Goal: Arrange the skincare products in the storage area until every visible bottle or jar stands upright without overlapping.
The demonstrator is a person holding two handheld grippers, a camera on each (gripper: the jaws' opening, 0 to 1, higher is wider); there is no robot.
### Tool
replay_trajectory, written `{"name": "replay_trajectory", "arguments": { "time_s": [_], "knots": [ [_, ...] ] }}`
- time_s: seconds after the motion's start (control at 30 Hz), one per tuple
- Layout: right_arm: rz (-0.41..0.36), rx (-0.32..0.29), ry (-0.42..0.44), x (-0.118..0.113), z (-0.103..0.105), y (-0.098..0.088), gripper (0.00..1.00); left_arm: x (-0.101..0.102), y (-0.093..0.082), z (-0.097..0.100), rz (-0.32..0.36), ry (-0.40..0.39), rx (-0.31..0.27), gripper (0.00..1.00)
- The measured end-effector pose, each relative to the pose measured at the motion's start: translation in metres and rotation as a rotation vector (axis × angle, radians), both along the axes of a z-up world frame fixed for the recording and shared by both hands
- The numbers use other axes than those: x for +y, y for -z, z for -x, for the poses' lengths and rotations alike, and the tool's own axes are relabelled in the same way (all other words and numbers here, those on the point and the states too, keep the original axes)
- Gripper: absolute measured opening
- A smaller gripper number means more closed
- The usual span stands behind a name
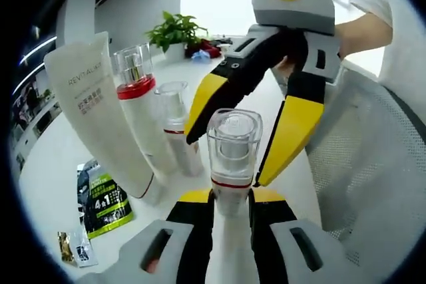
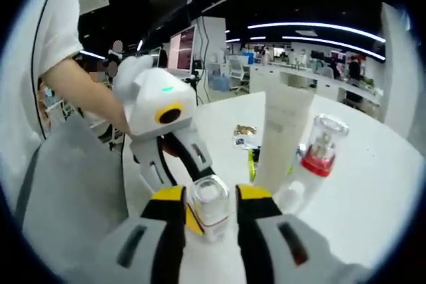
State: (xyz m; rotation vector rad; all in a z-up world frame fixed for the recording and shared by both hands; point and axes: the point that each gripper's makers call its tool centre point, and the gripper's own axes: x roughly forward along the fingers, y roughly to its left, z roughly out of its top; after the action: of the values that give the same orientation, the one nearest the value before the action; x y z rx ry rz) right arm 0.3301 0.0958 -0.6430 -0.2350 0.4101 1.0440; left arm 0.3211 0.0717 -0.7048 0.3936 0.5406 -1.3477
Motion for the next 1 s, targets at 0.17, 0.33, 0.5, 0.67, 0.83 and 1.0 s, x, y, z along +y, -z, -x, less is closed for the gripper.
{"name": "replay_trajectory", "arguments": {
  "time_s": [0.17,0.33,0.5,0.67,0.83,1.0],
  "knots": [
    [-0.009,-0.002,0.011,-0.004,-0.001,-0.003,0.33,0.0,-0.001,0.0,-0.001,0.005,0.0,0.17],
    [-0.022,-0.002,0.028,-0.011,0.003,-0.01,0.38,-0.001,-0.002,-0.004,0.0,0.004,0.0,0.17],
    [-0.016,0.014,0.04,-0.019,0.012,-0.007,0.4,-0.004,-0.003,-0.009,0.006,0.003,0.0,0.17],
    [-0.004,0.038,0.061,-0.03,0.02,0.001,0.43,-0.005,-0.004,-0.016,0.005,0.005,0.0,0.17],
    [0.004,0.058,0.088,-0.04,0.023,0.006,0.46,-0.005,-0.005,-0.024,0.006,-0.003,-0.004,0.17],
    [0.009,0.072,0.119,-0.048,0.024,0.01,0.51,-0.005,-0.005,-0.032,0.011,-0.022,-0.003,0.17]
  ]
}}
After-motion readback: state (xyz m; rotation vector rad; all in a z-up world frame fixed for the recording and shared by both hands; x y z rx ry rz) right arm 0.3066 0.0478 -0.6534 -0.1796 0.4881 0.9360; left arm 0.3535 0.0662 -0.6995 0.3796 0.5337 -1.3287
